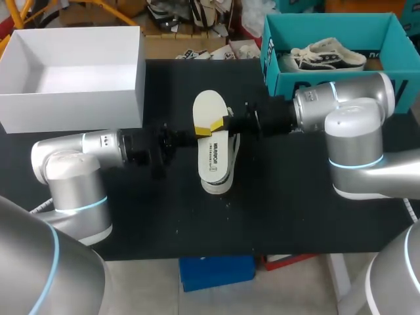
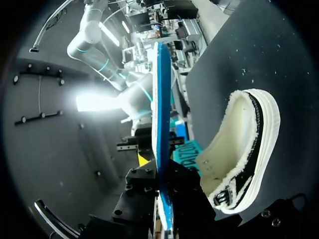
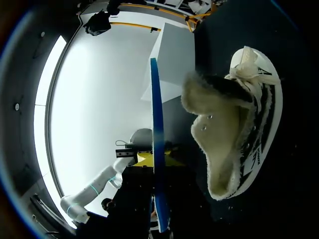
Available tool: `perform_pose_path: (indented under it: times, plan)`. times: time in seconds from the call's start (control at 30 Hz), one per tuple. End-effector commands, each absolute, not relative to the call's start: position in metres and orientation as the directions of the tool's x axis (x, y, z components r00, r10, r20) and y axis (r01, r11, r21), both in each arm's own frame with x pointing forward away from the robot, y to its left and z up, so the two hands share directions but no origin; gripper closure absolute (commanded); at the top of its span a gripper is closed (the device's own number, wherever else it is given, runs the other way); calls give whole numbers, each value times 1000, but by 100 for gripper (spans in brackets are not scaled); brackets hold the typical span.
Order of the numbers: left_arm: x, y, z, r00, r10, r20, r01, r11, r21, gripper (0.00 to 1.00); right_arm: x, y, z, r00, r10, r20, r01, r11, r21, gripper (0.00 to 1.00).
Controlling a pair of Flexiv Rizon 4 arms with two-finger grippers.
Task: Take the shoe out of the shoebox, open the shoe tongue, remove and reinsert the insole, then place the shoe into the shoebox
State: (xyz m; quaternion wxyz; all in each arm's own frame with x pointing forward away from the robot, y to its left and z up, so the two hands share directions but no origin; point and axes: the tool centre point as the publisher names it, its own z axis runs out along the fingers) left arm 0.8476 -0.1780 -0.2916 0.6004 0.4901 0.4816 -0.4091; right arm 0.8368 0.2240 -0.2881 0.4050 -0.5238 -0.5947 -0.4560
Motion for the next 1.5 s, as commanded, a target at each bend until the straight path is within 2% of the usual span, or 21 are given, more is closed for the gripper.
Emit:
perform_pose_path:
  times: [0.03,0.53,0.73,1.23,1.5]
  plan:
    - [844,-181,-292,197,40,-980,958,203,201,100,835,225,-286,-122,258,958,993,26,119,0]
    - [800,-136,-296,165,270,-949,958,183,218,100,813,195,-259,-67,367,928,984,-127,121,0]
    - [770,-115,-304,101,330,-938,977,144,156,100,799,177,-253,-19,443,897,969,-212,125,0]
    - [721,-87,-326,12,403,-915,998,57,39,100,746,120,-249,128,492,861,885,-448,125,0]
    - [706,-81,-327,-11,414,-910,1000,18,-4,100,728,102,-242,145,511,847,864,-483,144,0]
